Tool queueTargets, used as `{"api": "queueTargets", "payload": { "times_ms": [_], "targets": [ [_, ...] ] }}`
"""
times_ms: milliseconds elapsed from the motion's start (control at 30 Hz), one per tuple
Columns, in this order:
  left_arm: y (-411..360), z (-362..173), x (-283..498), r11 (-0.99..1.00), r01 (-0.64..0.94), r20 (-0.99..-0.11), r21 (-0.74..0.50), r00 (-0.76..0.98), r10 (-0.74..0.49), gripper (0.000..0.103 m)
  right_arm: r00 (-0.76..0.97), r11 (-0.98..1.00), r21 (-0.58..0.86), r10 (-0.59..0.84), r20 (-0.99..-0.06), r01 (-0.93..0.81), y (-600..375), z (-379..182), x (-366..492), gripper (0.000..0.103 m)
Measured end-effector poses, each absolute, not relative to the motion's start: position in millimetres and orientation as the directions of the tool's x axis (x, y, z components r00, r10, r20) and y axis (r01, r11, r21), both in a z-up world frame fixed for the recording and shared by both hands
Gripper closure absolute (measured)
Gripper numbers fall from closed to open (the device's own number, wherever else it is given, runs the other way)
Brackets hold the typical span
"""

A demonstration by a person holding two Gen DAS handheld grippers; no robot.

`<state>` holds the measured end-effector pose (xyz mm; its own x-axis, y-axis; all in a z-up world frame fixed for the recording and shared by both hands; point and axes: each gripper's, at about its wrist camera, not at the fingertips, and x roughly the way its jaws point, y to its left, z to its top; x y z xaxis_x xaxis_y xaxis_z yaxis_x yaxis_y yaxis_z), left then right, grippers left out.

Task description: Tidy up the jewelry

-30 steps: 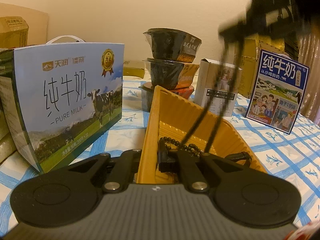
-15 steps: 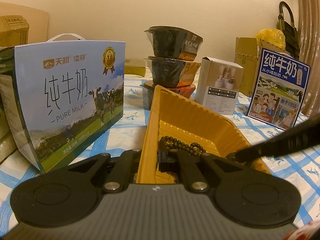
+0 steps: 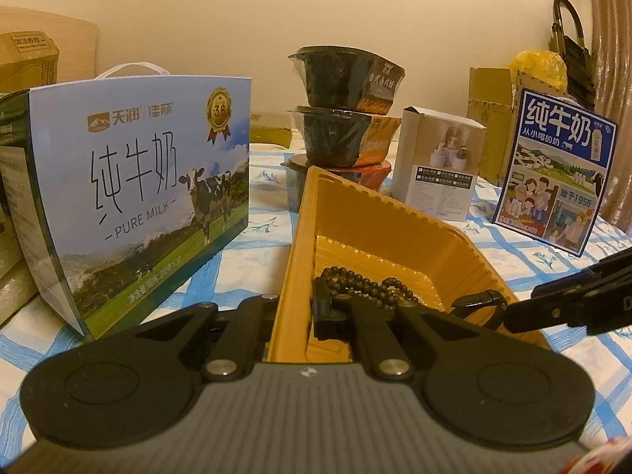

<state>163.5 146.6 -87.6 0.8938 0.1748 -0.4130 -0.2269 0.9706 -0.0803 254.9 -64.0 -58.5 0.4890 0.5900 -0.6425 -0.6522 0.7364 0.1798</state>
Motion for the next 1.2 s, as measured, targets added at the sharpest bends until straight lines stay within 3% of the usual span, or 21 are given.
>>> {"api": "queueTargets", "payload": {
  "times_ms": [300,500,767,833,967,1033,1100,1200],
  "targets": [
    [147.5,-88.8,163.6,0.97,-0.23,-0.419,-0.077,0.891,0.177,0.098,0.488,0.737,0.189,0.594,-0.639,-0.649,-64.3,-57.5,257.2,0.051],
    [151.3,-92.0,166.1,0.969,-0.235,-0.432,-0.076,0.884,0.18,0.097,0.502,0.745,0.201,0.597,-0.626,-0.636,-68.9,-58.4,256.1,0.044],
    [164.3,-102.4,171.6,0.957,-0.266,-0.509,-0.119,0.844,0.172,0.095,0.523,0.753,0.186,0.59,-0.615,-0.631,-73.6,-58.6,250.6,0.038],
    [169.6,-106.1,172.8,0.951,-0.276,-0.541,-0.139,0.826,0.161,0.091,0.529,0.758,0.194,0.591,-0.61,-0.623,-76.0,-59.3,248.7,0.035],
    [176.8,-113.2,171.6,0.942,-0.291,-0.585,-0.165,0.798,0.144,0.059,0.55,0.779,0.217,0.583,-0.598,-0.589,-82.9,-61.9,245.5,0.028],
    [179.1,-112.0,168.0,0.942,-0.287,-0.579,-0.174,0.803,0.138,0.053,0.557,0.784,0.243,0.588,-0.587,-0.571,-88.1,-63.3,243.6,0.026],
    [181.8,-110.4,166.0,0.938,-0.293,-0.583,-0.183,0.801,0.137,0.037,0.564,0.79,0.266,0.589,-0.578,-0.553,-92.4,-64.3,241.4,0.025],
    [185.6,-104.9,159.0,0.934,-0.304,-0.58,-0.189,0.802,0.144,0.036,0.581,0.805,0.294,0.58,-0.571,-0.515,-100.2,-65.9,237.4,0.024]
  ]
}}
